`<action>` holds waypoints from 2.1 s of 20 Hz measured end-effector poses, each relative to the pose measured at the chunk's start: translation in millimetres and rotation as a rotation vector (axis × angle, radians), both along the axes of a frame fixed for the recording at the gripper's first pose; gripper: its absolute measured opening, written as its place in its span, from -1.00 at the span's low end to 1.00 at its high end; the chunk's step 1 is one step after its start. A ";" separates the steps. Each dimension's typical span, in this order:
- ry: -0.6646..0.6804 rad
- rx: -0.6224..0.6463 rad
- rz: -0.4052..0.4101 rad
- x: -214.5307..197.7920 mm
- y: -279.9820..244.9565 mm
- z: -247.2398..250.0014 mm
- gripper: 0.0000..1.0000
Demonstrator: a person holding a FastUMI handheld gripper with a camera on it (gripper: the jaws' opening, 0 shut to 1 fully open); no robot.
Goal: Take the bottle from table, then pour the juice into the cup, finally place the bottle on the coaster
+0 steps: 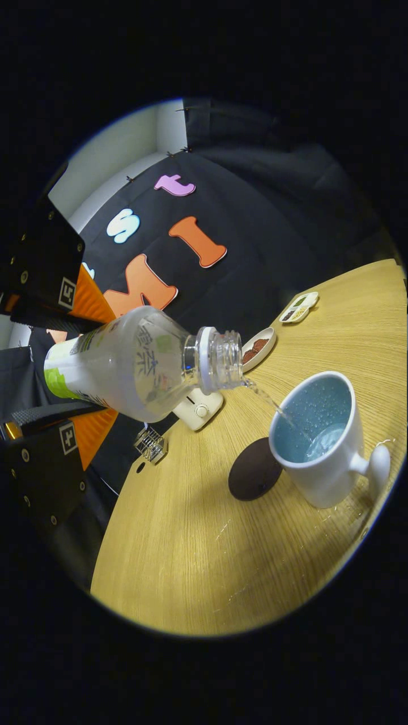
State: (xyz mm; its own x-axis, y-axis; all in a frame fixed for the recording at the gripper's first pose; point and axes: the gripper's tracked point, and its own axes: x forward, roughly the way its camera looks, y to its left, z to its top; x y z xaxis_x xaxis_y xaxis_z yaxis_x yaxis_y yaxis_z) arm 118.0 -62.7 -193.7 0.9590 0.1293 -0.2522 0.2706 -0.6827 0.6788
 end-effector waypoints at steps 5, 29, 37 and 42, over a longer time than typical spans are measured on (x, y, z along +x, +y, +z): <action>0.000 -0.154 0.040 -1.5 1.5 -7.9 0.14; 0.250 -1.672 0.414 11.7 -31.7 -50.1 0.15; 0.346 -2.102 0.447 29.4 -41.0 -29.1 0.15; 0.376 -2.175 0.469 40.4 -38.6 -46.0 0.17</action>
State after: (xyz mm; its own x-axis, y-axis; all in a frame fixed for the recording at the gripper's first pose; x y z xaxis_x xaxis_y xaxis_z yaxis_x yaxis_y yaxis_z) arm 158.3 -101.3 -239.7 0.8432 -0.3760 -0.3842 0.3937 0.9186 -0.0349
